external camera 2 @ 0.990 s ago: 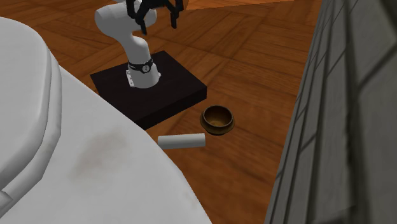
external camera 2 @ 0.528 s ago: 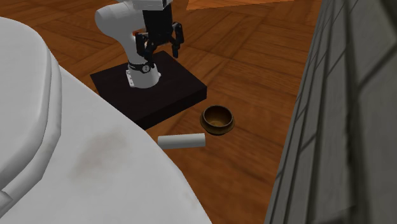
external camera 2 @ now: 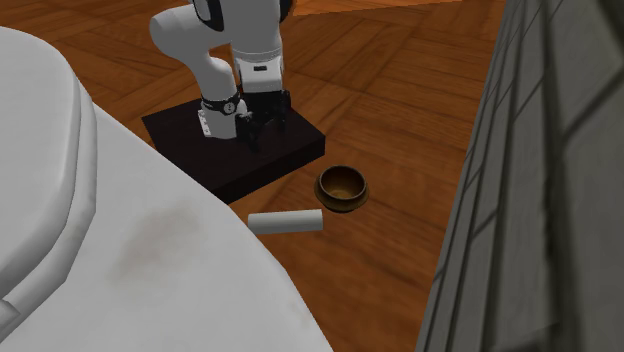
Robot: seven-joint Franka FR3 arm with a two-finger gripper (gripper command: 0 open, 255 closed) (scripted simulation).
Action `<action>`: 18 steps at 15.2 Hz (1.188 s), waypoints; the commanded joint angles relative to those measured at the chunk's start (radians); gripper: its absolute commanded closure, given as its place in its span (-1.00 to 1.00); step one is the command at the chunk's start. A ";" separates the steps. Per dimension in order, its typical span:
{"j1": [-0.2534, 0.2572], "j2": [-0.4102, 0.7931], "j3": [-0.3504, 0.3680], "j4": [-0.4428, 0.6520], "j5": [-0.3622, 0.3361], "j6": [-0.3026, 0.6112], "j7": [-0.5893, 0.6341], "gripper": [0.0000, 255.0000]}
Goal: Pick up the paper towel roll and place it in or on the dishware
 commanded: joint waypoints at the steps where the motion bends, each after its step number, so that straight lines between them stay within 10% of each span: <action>1: 0.009 0.076 -0.021 -0.009 -0.011 0.091 -0.058 -1.00; 10: 0.061 0.495 -0.073 0.027 0.047 0.478 -0.346 -1.00; 18: -0.004 0.786 0.017 0.119 0.139 0.681 -0.546 -1.00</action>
